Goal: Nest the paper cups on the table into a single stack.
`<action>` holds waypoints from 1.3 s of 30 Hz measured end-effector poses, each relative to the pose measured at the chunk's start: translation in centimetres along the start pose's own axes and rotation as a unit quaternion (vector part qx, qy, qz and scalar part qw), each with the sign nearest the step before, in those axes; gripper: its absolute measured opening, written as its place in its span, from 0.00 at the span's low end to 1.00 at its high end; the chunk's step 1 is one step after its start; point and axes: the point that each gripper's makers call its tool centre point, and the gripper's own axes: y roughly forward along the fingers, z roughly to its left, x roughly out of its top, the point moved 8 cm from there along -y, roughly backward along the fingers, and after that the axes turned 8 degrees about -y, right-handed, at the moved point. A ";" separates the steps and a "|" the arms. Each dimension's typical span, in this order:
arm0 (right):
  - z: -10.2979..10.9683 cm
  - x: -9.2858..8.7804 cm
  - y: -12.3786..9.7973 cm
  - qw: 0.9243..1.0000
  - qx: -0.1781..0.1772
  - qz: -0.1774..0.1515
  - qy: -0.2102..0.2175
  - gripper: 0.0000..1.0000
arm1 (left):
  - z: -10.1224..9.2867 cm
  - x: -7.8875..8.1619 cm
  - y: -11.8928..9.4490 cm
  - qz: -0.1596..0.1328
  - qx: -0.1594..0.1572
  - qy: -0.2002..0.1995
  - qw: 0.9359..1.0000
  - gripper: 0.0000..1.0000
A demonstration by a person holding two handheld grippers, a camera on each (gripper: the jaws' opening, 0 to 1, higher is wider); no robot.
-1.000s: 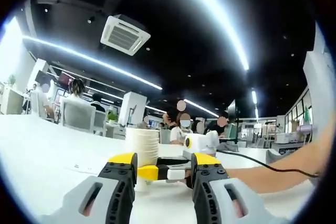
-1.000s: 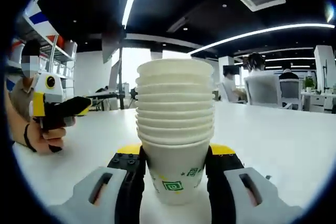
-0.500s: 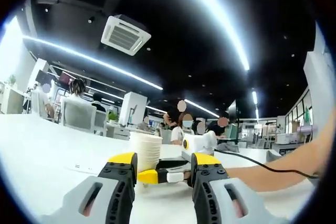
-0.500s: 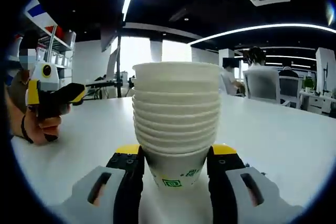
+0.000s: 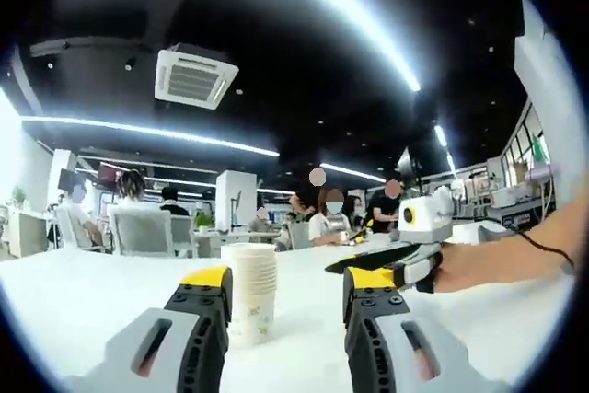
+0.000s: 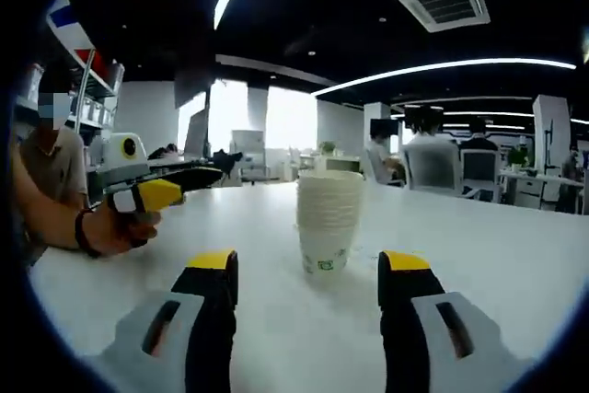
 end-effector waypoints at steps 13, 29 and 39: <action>8.0 5.2 -18.4 0.986 -0.135 -0.096 0.012 0.72 | -6.9 6.6 -10.1 0.012 0.010 -0.034 0.999 0.66; 16.5 5.5 -29.5 0.973 -0.203 -0.109 0.025 0.70 | -12.9 8.3 -21.5 0.014 0.074 -0.035 0.996 0.63; 18.9 7.8 -31.9 0.968 -0.206 -0.141 -0.001 0.64 | -15.6 8.4 -23.4 0.014 0.070 -0.017 0.997 0.61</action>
